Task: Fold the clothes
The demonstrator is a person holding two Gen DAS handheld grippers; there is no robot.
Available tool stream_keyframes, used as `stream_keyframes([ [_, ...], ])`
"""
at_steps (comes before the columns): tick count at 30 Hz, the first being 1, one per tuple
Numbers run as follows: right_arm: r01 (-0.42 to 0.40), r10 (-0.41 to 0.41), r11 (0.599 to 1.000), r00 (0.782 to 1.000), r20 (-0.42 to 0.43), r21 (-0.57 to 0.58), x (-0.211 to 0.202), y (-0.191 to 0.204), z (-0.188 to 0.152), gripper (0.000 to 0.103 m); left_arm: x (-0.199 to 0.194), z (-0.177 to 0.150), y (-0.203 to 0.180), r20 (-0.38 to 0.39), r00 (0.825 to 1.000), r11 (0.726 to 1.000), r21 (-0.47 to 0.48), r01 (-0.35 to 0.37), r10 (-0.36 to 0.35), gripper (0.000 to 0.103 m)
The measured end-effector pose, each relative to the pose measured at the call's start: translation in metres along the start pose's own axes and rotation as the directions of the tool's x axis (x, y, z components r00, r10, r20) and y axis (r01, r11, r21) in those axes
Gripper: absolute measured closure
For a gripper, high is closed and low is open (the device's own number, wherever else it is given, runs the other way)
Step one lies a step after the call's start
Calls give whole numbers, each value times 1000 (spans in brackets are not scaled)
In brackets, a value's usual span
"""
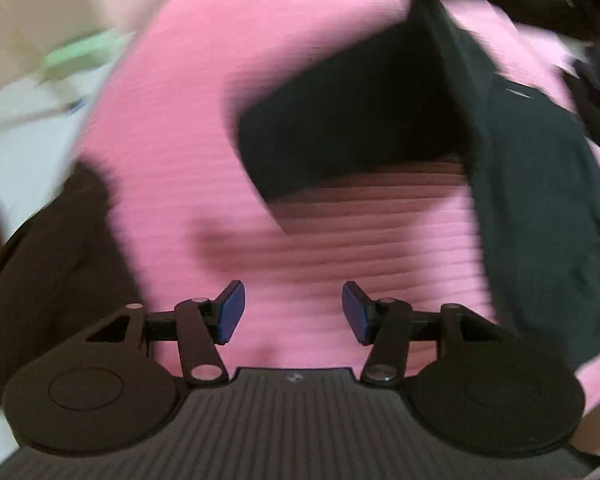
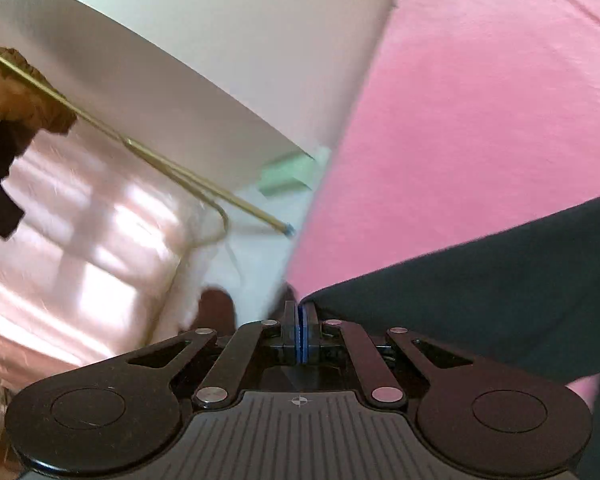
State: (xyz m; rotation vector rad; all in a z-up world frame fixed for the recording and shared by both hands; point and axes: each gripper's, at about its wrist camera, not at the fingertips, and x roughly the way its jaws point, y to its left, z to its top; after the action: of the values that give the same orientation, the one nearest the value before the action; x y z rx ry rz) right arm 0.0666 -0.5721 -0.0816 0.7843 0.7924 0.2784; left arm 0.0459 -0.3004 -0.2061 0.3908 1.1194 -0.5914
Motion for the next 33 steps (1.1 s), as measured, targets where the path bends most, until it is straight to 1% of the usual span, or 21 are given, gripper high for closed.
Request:
stream_keyframes([
  [1,3,-3,1000,1000,2,-1,23,8,6,96,0,-4,11,-11,1000,999,-27,-21,21,54],
  [2,31,-31,999,999,-11,-9,43,13,8,79,0,-8,19,-19,999,998,-44,-35,34,54],
  [3,58,-58,998,998,-24,-18,62,18,10,24,1,-11,25,-25,999,997,-57,-45,44,54],
  [4,67,-67,997,997,-27,-25,72,19,9,12,1,-14,28,-25,999,997,-62,-44,42,54],
  [7,62,-63,997,998,-24,-43,70,11,-10,12,10,-16,22,-29,1000,999,-48,-2,1,52],
  [10,170,-173,985,983,-66,-41,27,-21,-50,12,26,-14,-1,-39,997,997,20,69,-68,52],
  [12,284,-284,959,955,-87,-13,-12,-55,-81,12,36,-9,-23,-37,991,987,96,129,-126,52],
  [13,358,-356,934,930,-97,11,-36,-75,-97,12,40,-8,-35,-40,987,978,133,161,-157,52],
  [14,434,-428,900,897,-108,40,-62,-94,-112,12,43,-7,-48,-47,981,967,167,193,-188,52],
  [17,623,-609,769,782,-129,143,-148,-146,-154,12,54,-5,-88,-73,959,922,264,285,-275,52],
  [20,744,-734,624,663,-147,239,-236,-187,-191,12,57,-6,-127,-100,944,877,350,330,-316,52],
  [22,793,-785,539,595,-173,283,-291,-215,-214,12,55,-6,-152,-109,940,856,389,340,-324,52],
  [23,807,-800,508,572,-182,301,-314,-227,-223,12,53,-6,-163,-111,940,849,404,340,-324,52],
  [25,822,-820,466,541,-190,328,-353,-250,-237,12,50,-5,-187,-116,944,839,433,329,-310,52],
  [26,821,-823,453,535,-190,347,-370,-263,-244,12,50,-5,-199,-117,948,838,445,315,-295,52],
  [28,809,-820,444,540,-189,384,-393,-292,-256,12,49,-4,-224,-114,959,844,457,281,-258,52],
  [29,800,-812,445,549,-195,402,-398,-308,-263,16,49,-3,-236,-112,965,849,460,262,-237,52],
  [30,786,-795,454,570,-206,420,-401,-323,-270,37,48,-3,-250,-112,970,854,460,242,-215,52],
  [31,765,-770,472,600,-217,439,-403,-338,-276,52,48,-2,-266,-115,975,862,455,223,-191,52],
  [32,752,-752,493,621,-219,438,-404,-346,-280,52,47,-1,-282,-118,977,866,454,210,-175,52],
  [33,747,-745,515,633,-212,420,-404,-349,-282,54,44,-1,-298,-120,979,866,457,201,-163,52],
])
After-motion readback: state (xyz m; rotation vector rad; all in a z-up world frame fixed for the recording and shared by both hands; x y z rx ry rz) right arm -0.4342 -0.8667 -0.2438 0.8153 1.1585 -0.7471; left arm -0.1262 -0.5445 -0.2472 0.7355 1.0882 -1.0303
